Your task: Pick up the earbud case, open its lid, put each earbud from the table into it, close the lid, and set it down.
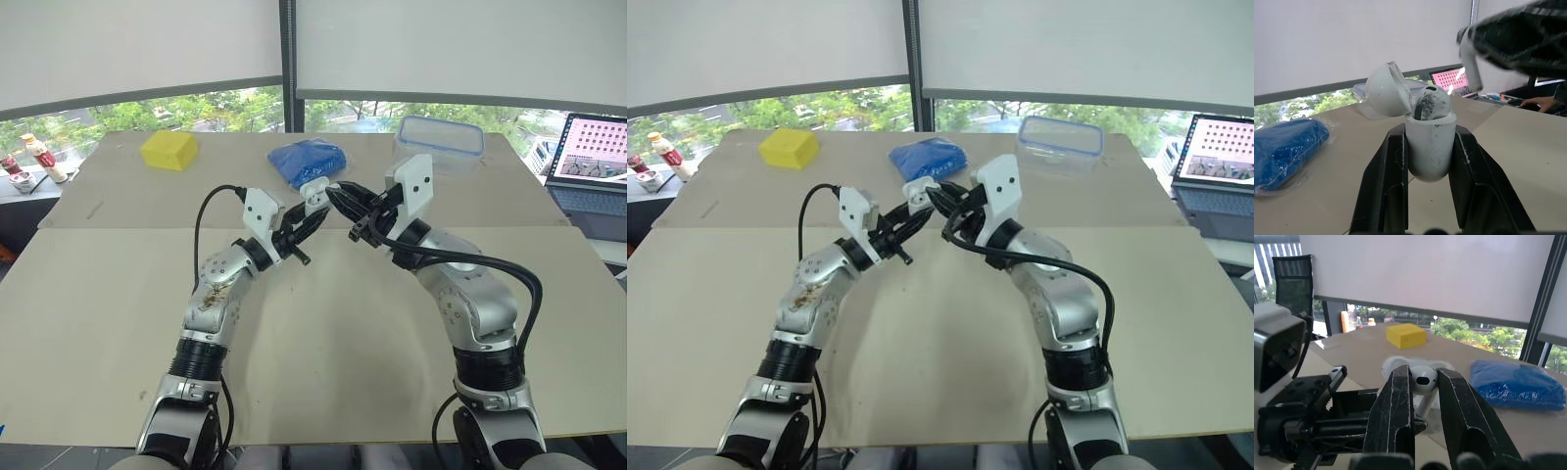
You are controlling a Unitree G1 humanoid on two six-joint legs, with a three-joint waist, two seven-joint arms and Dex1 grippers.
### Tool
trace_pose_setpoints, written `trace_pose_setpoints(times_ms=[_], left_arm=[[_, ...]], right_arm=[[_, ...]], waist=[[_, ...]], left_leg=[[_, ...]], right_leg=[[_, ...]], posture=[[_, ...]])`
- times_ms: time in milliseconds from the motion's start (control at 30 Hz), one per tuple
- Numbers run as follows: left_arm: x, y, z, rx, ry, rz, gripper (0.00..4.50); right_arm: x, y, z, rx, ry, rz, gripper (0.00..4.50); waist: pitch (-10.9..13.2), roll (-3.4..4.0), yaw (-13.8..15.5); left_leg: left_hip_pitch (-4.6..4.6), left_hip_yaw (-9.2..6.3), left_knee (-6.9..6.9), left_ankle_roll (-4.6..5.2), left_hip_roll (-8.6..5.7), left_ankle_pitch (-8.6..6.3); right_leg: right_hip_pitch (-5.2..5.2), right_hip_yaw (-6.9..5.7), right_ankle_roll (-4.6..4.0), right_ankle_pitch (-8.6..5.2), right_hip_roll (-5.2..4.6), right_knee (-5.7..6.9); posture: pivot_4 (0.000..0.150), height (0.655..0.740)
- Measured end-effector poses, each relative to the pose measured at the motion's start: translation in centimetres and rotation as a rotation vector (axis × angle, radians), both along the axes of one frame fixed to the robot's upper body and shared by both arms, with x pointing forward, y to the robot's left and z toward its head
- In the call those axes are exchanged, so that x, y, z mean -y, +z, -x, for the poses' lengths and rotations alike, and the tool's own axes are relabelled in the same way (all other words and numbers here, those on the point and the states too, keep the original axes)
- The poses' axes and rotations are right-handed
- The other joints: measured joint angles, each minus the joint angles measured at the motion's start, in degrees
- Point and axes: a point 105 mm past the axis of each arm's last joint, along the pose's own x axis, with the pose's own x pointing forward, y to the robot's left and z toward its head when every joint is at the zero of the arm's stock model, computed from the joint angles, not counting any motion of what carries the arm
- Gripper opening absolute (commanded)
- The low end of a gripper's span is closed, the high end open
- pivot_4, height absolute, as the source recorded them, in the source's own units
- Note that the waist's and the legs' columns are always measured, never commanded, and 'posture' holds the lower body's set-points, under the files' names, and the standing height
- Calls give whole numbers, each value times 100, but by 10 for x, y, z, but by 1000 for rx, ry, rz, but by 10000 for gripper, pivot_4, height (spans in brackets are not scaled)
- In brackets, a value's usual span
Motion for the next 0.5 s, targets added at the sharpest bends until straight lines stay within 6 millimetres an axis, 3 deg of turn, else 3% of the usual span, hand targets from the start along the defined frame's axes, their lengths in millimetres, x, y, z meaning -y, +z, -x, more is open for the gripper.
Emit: trace_pose_setpoints(times_ms=[500], left_arm=[[3,-5,9,-11,-38,-33,6138]], right_arm=[[5,-3,-7,-9,-34,25,3557]], waist=[[0,0,12]], left_leg=[[0,0,0,0,-1,0]], right_leg=[[0,0,0,0,0,-3]], posture=[[1500,7400]])
